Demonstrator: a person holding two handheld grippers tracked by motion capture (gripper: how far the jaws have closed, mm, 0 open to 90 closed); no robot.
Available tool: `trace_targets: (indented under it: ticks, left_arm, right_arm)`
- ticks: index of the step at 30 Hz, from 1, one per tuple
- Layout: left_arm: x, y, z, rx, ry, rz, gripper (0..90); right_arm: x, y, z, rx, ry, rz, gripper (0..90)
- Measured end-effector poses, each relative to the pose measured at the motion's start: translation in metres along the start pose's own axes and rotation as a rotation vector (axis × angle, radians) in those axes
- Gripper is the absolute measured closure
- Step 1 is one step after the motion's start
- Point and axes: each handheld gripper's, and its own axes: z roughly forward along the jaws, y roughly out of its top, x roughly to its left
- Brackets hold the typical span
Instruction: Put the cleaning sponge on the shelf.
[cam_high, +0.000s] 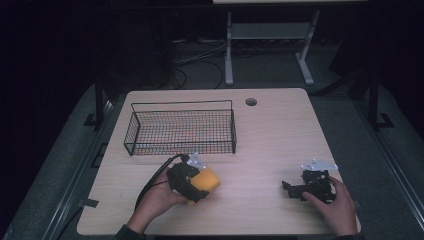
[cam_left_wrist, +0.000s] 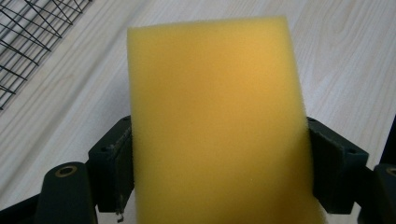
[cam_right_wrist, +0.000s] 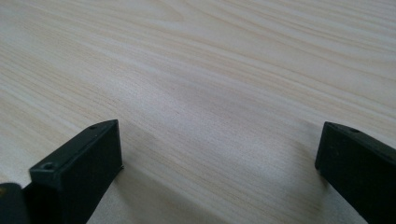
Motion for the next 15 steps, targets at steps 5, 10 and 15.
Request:
trace_targets:
  ticks: [5, 10, 15]
  left_arm:
    - [0.004, 0.004, -0.004, -0.006, 0.005, -0.006, 21.6]
    - [0.009, 0.006, -0.01, -0.018, -0.002, -0.016, 21.6]
    - [0.016, 0.008, -0.015, -0.024, 0.001, -0.025, 21.6]
  right_arm:
    - [0.0, 0.0, 0.0, 0.0, 0.0, 0.0, 0.0]
    - [0.0, 0.0, 0.0, 0.0, 0.0, 0.0, 0.0]
    - [0.0, 0.0, 0.0, 0.0, 0.0, 0.0, 0.0]
